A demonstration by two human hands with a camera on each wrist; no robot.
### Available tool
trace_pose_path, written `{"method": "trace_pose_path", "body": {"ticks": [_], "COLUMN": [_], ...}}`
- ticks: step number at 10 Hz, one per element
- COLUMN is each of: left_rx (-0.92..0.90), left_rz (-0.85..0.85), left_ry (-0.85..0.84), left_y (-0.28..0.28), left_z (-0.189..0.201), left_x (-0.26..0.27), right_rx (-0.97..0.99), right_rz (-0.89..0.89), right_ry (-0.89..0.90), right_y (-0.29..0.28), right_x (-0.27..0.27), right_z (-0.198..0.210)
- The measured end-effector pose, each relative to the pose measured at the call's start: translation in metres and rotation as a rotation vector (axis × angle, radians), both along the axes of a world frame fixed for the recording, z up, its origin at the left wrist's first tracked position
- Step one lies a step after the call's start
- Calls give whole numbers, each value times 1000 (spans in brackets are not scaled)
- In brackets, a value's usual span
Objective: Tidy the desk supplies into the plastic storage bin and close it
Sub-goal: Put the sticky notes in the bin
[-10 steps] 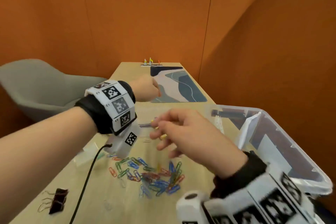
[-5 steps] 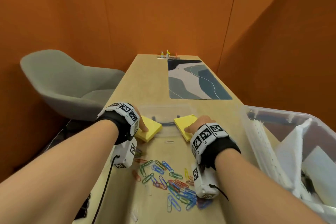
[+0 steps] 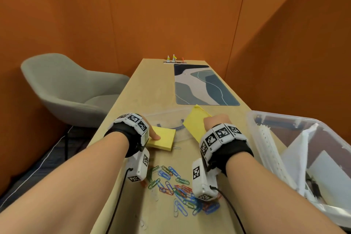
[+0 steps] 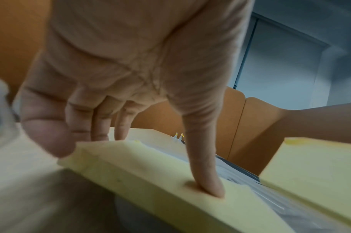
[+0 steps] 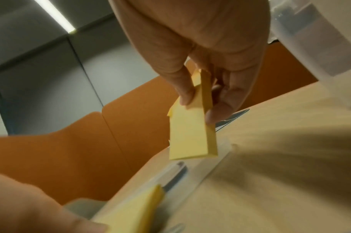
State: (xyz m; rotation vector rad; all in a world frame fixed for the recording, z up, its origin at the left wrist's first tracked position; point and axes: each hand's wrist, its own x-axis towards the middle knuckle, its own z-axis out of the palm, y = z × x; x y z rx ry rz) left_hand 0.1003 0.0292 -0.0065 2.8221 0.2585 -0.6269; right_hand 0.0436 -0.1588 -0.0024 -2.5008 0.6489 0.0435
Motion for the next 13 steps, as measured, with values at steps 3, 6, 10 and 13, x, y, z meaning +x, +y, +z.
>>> {"method": "trace_pose_path", "body": {"ticks": [3,6,10,13], "left_rx": [-913,-1281,-1219,-1339], "left_rz": [170,90,-339,-407], "left_ry": [-123,-247,-185,-76], "left_y": [-7,-20,-32,-80], "left_z": [30,55,85,127], "left_x": [-12,-76,-118,-120], "right_rx": [791,817,659,342], "right_rz": [-217,-147,-200,-121], "right_ry": [-302,-420,-563,-703], "right_y": [5,22,9,-43], "right_x": [-24,-57,-88,-119], "right_z": [12,43,83,126]}}
